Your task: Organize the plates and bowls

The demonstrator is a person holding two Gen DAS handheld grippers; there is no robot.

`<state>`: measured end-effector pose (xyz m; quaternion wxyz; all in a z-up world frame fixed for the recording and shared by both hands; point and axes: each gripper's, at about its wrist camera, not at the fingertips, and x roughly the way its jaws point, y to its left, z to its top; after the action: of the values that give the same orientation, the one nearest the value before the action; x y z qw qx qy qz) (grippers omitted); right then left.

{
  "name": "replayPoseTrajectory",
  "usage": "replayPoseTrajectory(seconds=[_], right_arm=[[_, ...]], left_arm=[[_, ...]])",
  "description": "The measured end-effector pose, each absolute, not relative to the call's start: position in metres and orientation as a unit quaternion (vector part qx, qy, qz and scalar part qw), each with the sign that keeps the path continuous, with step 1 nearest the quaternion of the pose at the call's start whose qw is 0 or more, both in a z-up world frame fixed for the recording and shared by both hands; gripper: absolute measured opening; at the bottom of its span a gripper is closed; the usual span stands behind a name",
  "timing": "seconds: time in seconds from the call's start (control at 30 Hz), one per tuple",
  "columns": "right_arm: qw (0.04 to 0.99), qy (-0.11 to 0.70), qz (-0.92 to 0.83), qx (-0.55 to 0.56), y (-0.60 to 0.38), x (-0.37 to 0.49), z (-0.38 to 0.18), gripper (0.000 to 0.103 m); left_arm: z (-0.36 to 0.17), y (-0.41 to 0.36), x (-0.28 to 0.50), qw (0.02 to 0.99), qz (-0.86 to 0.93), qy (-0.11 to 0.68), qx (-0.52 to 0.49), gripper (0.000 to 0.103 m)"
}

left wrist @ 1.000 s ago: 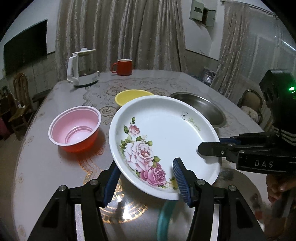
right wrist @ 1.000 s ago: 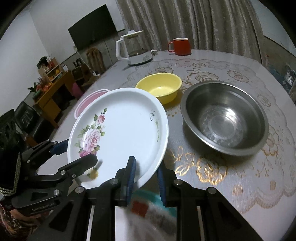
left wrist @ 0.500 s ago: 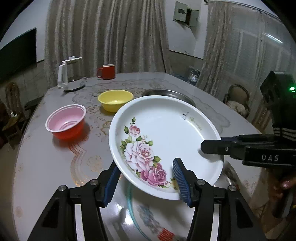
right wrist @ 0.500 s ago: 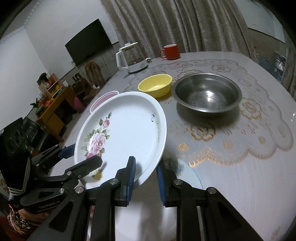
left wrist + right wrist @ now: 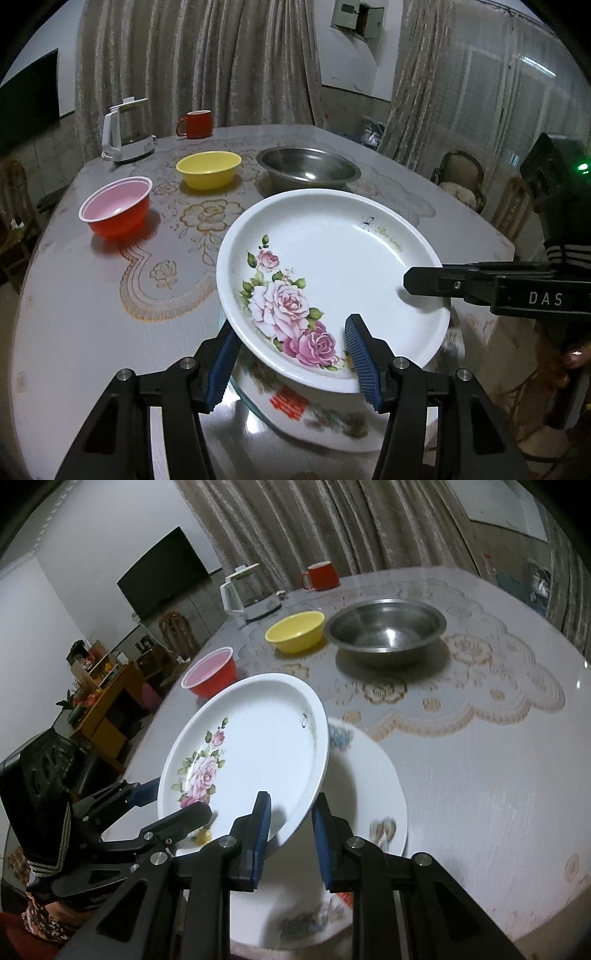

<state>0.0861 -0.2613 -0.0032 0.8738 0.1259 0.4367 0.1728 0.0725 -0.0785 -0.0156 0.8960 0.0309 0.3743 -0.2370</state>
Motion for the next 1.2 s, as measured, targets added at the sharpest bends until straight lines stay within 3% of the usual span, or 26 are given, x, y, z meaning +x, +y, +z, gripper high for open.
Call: replayPoseTrajectory(seconds=[0.67, 1.2], right_arm=[[0.854, 0.475, 0.15, 0.15, -0.275, 0.067, -0.029, 0.024], [0.853, 0.48, 0.136, 0.154, -0.278, 0.065, -0.025, 0.024]], left_arm=[[-0.029, -0.091, 0.062, 0.884, -0.246, 0.396, 0.042, 0.059], [-0.029, -0.094, 0.059, 0.876, -0.262, 0.403, 0.038, 0.071]])
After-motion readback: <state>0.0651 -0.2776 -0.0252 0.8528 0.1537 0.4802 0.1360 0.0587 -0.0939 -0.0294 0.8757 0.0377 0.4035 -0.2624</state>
